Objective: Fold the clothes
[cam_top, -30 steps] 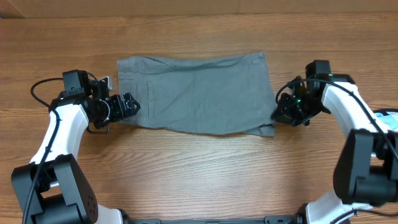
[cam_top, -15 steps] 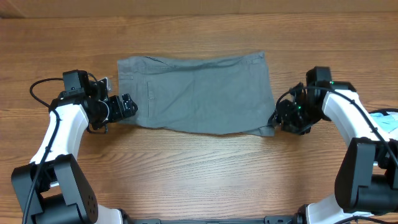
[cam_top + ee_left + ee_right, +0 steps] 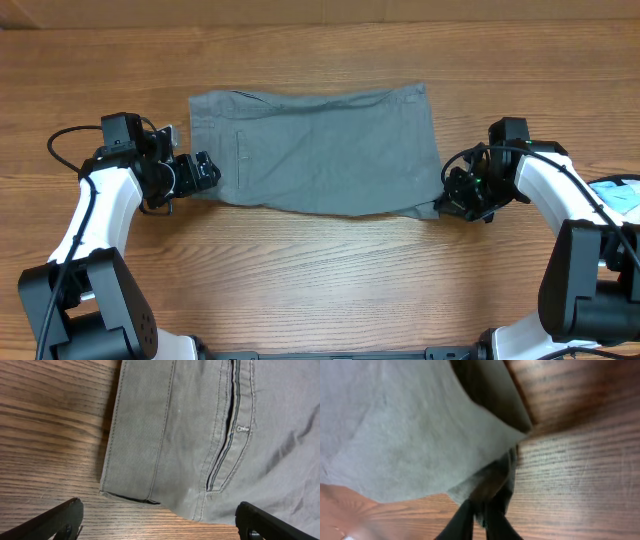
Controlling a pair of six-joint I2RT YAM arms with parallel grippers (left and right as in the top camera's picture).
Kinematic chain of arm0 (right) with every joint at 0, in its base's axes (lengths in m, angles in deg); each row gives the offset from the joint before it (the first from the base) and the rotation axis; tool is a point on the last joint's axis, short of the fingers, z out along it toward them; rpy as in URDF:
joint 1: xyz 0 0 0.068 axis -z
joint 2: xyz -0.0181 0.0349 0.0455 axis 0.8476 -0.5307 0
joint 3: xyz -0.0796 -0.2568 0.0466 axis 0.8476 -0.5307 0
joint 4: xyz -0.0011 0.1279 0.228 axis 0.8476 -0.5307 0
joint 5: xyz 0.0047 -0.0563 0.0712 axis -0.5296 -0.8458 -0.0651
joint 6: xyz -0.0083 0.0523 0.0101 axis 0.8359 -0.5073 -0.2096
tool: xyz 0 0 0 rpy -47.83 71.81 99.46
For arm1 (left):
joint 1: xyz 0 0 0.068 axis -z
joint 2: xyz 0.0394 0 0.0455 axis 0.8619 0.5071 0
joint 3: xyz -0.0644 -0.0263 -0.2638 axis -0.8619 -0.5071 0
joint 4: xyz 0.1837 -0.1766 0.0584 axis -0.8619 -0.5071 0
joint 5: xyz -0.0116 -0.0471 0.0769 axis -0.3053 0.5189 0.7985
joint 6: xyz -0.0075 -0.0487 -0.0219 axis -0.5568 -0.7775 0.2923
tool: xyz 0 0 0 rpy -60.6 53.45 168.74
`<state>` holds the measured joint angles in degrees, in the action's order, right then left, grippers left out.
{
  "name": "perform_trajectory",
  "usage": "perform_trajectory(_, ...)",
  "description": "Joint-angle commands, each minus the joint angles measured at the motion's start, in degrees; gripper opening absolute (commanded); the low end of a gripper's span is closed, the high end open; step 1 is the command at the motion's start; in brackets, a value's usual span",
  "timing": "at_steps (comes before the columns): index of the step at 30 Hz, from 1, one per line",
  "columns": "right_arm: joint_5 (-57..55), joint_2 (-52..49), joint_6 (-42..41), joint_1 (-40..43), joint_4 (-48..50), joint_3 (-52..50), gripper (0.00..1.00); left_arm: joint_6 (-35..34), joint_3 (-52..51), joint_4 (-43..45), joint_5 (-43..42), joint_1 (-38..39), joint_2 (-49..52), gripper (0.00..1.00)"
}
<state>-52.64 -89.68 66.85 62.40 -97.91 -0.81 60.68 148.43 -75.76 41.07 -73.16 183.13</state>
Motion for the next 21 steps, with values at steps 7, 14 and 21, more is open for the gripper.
perform_trajectory(7, -0.1, 0.3, 1.0, 0.1, 1.1, -0.3, 0.29, 0.2, 1.1, 0.1, 0.3, -0.3, 0.6, 1.0)
perform_trajectory(14, -0.1, 0.0, 1.0, 0.1, 2.4, -1.0, 0.05, -0.7, 1.1, 0.2, 0.3, -0.3, 0.6, 1.0)
perform_trajectory(21, -0.5, 0.0, 1.0, 0.2, 3.9, -3.6, 0.04, -1.1, 1.1, 0.4, 0.2, -0.3, 0.6, 1.0)
